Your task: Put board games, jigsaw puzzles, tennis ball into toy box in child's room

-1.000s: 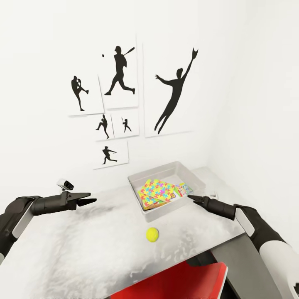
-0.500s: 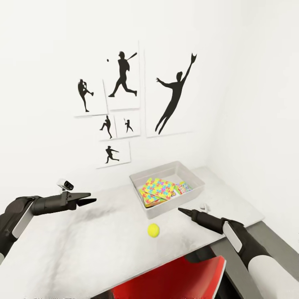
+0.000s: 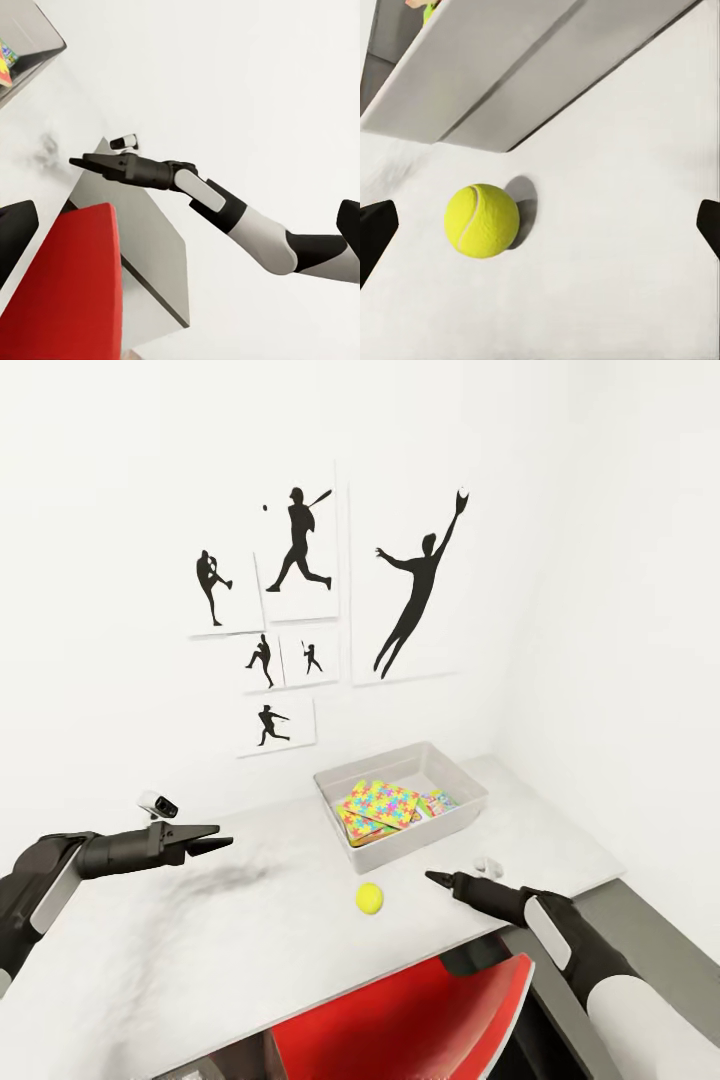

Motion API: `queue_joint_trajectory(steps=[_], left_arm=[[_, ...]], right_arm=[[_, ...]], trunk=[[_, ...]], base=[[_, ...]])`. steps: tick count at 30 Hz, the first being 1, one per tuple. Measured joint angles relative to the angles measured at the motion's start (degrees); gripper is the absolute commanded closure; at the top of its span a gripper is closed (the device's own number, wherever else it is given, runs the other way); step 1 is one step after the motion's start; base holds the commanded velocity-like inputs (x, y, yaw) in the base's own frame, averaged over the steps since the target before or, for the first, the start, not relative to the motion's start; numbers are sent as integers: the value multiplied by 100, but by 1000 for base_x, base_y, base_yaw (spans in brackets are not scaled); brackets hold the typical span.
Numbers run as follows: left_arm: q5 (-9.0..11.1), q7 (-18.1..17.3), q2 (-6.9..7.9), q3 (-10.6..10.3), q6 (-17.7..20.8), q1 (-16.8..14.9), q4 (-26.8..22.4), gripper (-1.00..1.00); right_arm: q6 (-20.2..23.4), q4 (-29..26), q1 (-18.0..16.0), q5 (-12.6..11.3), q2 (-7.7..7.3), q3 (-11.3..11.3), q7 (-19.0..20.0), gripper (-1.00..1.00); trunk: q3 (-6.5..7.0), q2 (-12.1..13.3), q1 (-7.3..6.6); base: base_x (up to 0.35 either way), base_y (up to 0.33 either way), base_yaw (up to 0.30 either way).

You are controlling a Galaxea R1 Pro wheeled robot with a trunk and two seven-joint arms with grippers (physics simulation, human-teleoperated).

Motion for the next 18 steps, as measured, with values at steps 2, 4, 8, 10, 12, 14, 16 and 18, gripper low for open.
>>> queue_joint_trajectory(steps=[2, 4, 8, 10, 12, 14, 16, 18], left_arm=[[0, 5, -5, 0, 0, 0, 0, -100], [-2, 8, -8, 4, 2, 0, 0, -100], [0, 10, -11, 4, 4, 0, 0, -100], [0, 10, -12, 6, 4, 0, 0, -100], [-4, 10, -12, 6, 2, 0, 0, -100], [-5, 10, -12, 5, 3, 0, 0, -100], [-6, 10, -12, 2, 1, 0, 0, -100], [-6, 13, -7, 5, 1, 0, 0, -100]], right_arm=[[18, 1, 0, -3, 1, 1, -88, -100], [78, -2, -1, -6, 1, 2, -183, -100], [243, -12, -6, -10, 9, -1, -401, -100], [298, -14, -9, -11, 57, 18, -561, -100], [403, -15, -32, 4, 215, 155, -941, -100], [494, -15, -50, 16, 312, 255, -1215, -100], [657, -44, -68, 15, 453, 375, -1691, -100], [844, -246, -75, 2, 610, 461, -2333, -100]], trunk=[[0, 0, 0], [0, 0, 0], [0, 0, 0], [0, 0, 0], [0, 0, 0], [0, 0, 0], [0, 0, 0], [0, 0, 0]], base=[[-3, 0, 0], [-2, 0, 0], [0, 0, 0], [0, 0, 0], [0, 0, 0], [0, 0, 0], [0, 0, 0], [0, 0, 0]])
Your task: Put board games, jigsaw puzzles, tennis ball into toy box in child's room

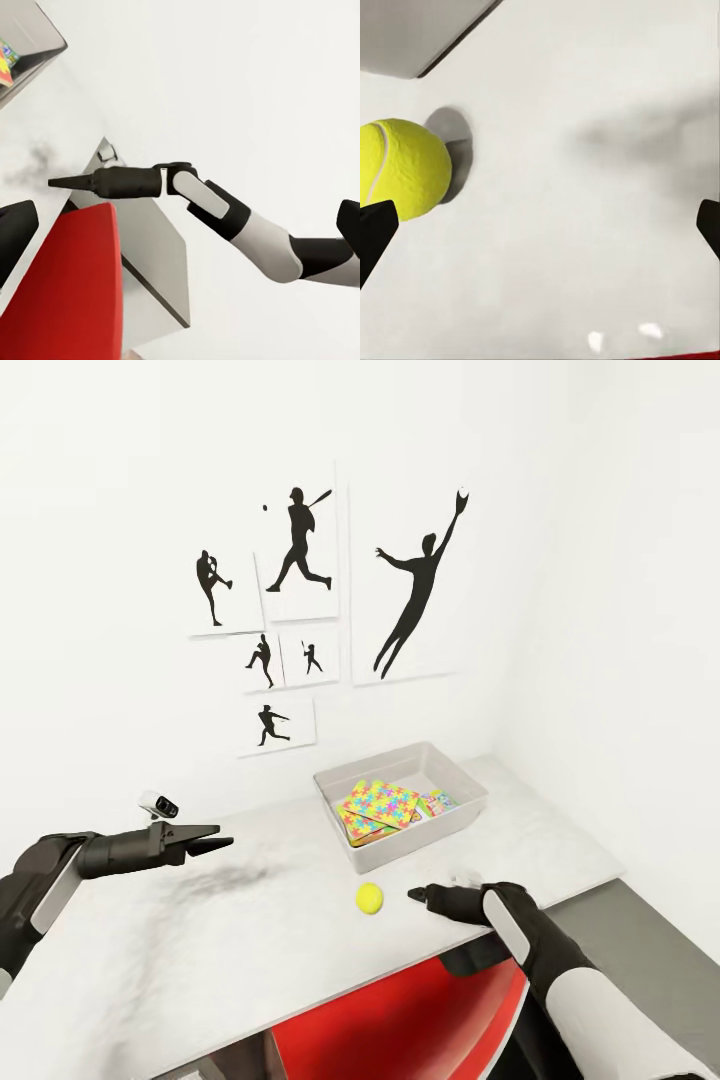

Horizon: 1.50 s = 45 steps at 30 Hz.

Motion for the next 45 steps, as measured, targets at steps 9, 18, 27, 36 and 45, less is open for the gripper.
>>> queue_joint_trajectory(steps=[9, 18, 27, 36, 45], left_arm=[[-4, 60, 10, 3, -43, 1, 43, -100], [1, 38, 10, 6, -364, 7, 233, -100], [1, 37, 12, 6, -382, 8, 244, -100], [1, 35, 21, 6, -390, 5, 246, -100], [0, 21, 21, 6, -392, 5, 246, -100]], right_arm=[[456, -946, 56, -10, 229, 75, -858, -100], [537, -1089, 67, -42, 250, 64, -916, -100], [528, -1087, 67, -27, 254, 69, -923, -100], [537, -1084, 67, 3, 263, 78, -939, -100], [486, -1062, 67, 50, 467, 96, -1261, -100]], trunk=[[0, 0, 0], [0, 1, 0], [0, 0, 1], [0, 0, 0], [0, 0, 0]], base=[[0, 0, 0], [-13, 120, 0], [-58, 72, 0], [-15, 17, 0], [0, 1, 0]])
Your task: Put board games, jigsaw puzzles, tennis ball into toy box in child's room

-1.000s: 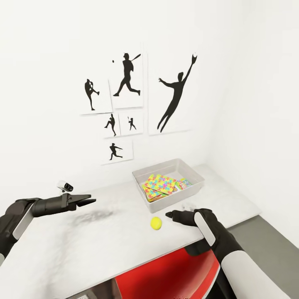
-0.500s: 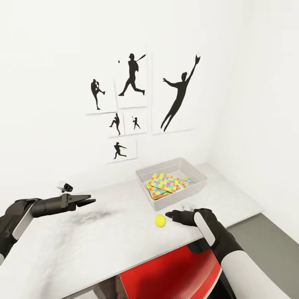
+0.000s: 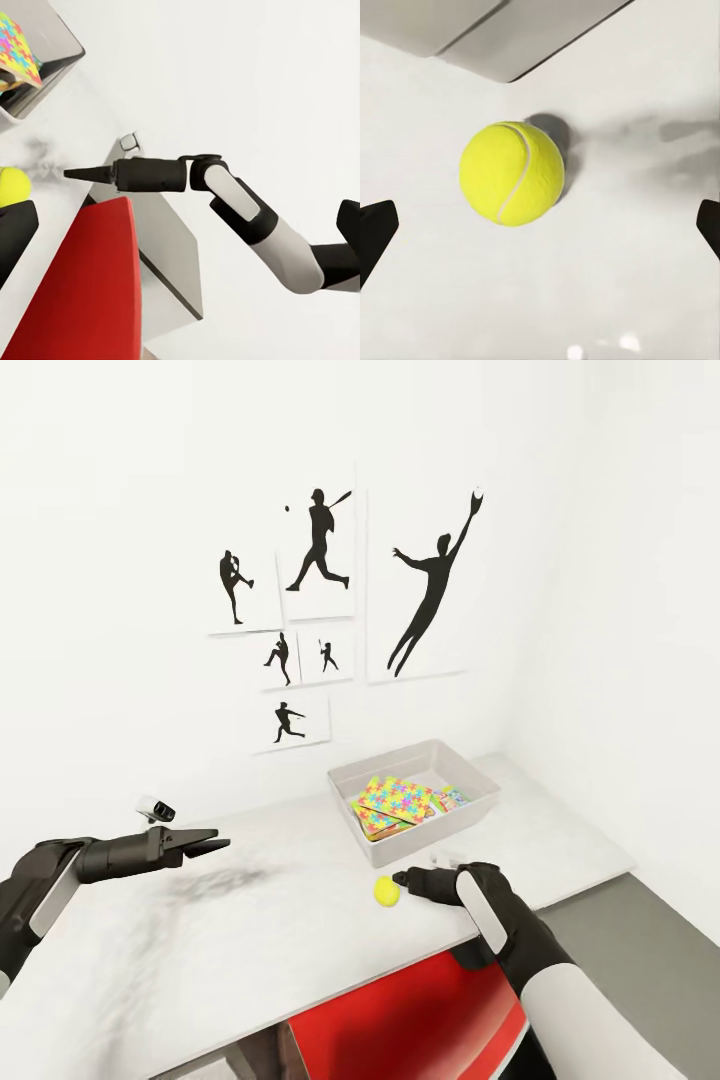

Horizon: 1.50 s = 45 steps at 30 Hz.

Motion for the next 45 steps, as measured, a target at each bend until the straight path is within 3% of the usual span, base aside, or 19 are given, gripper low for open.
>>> queue_joint_trajectory(steps=[5, 14, 24, 45], left_arm=[[0, 14, 0, 8, 0, 1, 3, -100], [8, 0, 6, 42, 0, 0, 1, -100], [9, -1, 2, 42, 0, 0, 0, -100], [9, -19, 11, 44, -6, 1, 0, -100]], right_arm=[[38, 20, -11, 28, 356, -12, -591, -100], [91, 95, -131, 14, 745, 58, -1674, -100], [45, 633, -370, 31, 841, 74, -1910, -100], [39, 1785, -1403, 32, 841, 70, -1947, -100]], trunk=[[0, 0, 0], [0, 0, 0], [0, 0, 0], [0, 0, 0]], base=[[0, 0, 0], [0, 0, 0], [0, 0, 0], [0, 0, 0]])
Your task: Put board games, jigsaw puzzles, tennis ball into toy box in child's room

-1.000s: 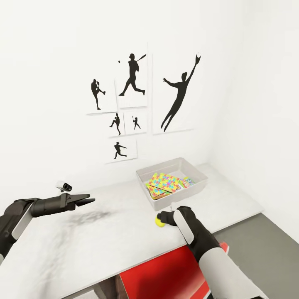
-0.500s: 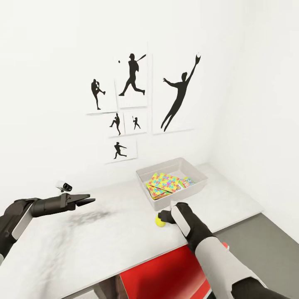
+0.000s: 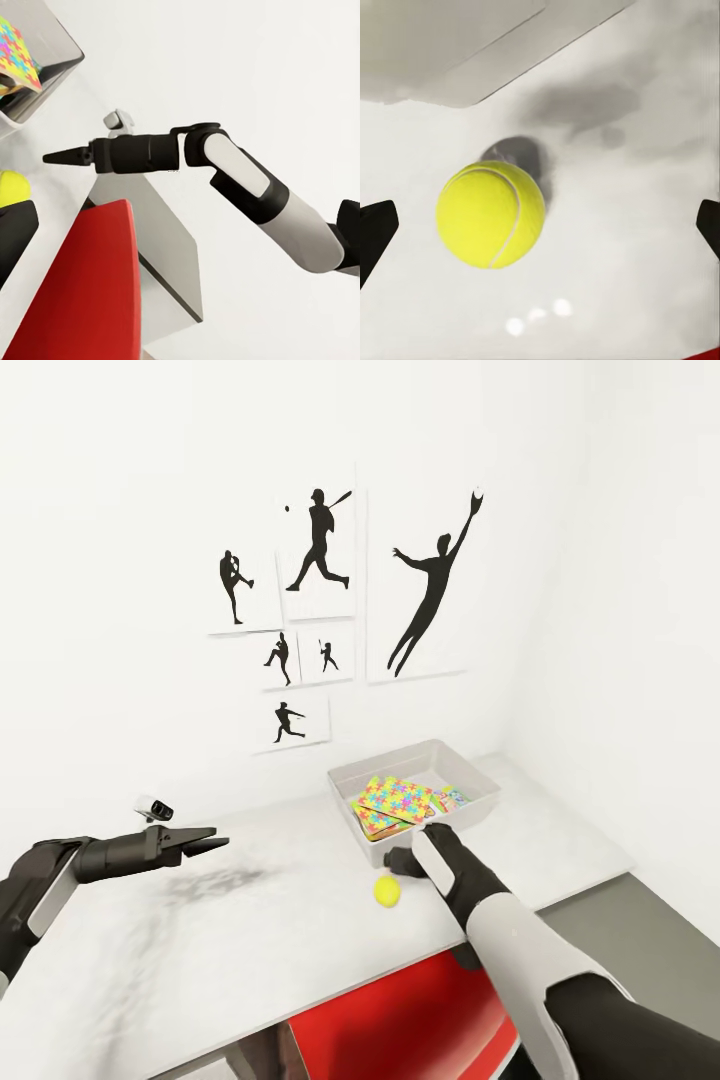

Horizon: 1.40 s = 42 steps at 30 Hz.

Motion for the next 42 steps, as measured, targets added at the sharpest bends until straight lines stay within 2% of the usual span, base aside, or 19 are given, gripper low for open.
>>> queue_joint_trajectory(steps=[2, 5, 11, 31, 42], left_arm=[[0, -1, 1, 0, 1, -2, 0, -100], [0, 0, 4, 0, 4, 0, -1, -100], [8, -3, 6, 0, 0, 1, 0, -100], [1, -1, 19, 6, 1, 0, 0, -100], [0, -1, 23, 9, -3, -1, 2, -100]], right_arm=[[5, 34, -27, -3, 0, 0, -26, -100], [19, 87, -59, -25, 0, -4, -354, -100], [37, 103, -64, -42, 0, -2, -674, -100], [37, 63, -63, -38, 0, 2, -512, -100], [18, 54, -64, -18, 0, 30, -520, -100]], trunk=[[0, 0, 0], [0, 0, 0], [0, 0, 0], [-3, 0, 0], [-87, 1, 0]], base=[[0, 5, 0], [-12, 105, 0], [-10, 77, 0], [-50, 94, 0], [-8, 15, 0]])
